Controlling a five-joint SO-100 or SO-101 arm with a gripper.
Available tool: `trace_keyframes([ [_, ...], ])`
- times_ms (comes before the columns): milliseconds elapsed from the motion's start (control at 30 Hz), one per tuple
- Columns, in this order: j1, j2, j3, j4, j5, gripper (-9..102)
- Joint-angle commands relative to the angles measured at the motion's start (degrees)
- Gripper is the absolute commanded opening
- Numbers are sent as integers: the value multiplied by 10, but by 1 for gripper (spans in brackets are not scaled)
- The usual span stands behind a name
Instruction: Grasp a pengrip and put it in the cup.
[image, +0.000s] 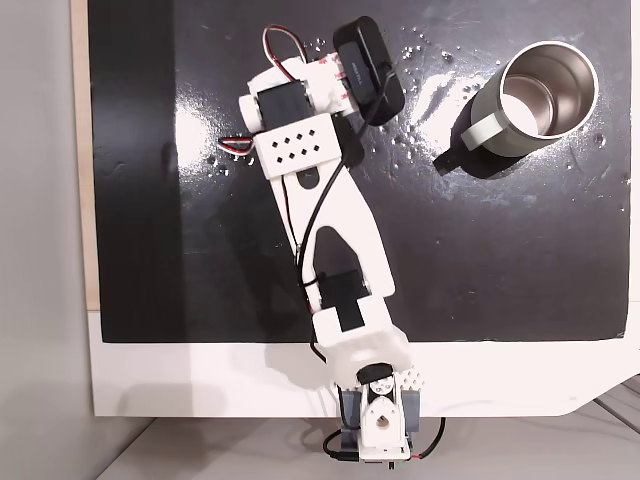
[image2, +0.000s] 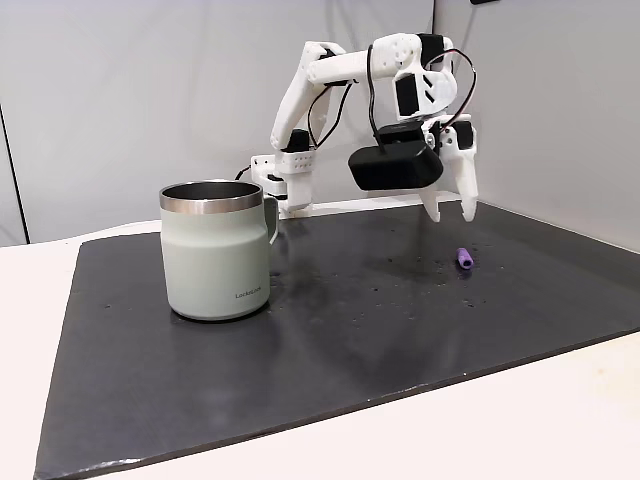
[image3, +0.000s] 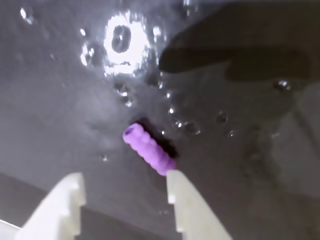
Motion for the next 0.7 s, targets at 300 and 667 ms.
trace_keyframes([
  [300,-41,-106,-144,40,-19,19],
  [667,-71,-215,-229,72,-42,18],
])
